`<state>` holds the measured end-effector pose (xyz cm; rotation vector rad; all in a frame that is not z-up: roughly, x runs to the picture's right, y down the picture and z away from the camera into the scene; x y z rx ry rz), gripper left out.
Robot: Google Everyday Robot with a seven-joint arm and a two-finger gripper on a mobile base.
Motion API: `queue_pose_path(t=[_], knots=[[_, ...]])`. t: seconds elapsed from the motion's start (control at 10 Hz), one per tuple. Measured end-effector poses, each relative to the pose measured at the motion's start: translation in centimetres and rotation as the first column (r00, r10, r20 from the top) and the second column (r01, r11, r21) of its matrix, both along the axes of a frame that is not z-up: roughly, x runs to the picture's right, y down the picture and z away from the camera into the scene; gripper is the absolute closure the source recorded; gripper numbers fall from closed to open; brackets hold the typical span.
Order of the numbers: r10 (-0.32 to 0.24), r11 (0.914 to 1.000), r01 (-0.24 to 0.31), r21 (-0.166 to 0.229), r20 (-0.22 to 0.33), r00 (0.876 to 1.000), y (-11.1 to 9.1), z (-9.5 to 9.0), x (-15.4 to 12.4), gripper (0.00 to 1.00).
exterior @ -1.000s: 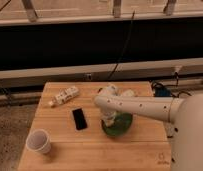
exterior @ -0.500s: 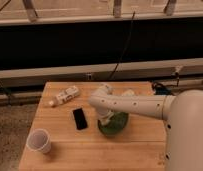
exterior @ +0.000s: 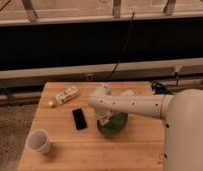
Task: Push the ceramic bowl across the table
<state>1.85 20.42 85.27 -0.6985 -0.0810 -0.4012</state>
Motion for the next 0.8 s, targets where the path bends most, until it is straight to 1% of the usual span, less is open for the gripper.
queue_pose_path(t=[0.2,0.5,0.8], knots=[[-0.025,0.9997,0.025,0.004,0.018,1.000,-0.2,0.0,-1.1,0.99],[-0.052,0.9986,0.051,0.011,0.028,0.998,-0.5,0.1,-1.2,0.99],[-0.079,0.9967,0.078,0.019,0.052,0.996,-0.8,-0.2,-2.1,0.99]])
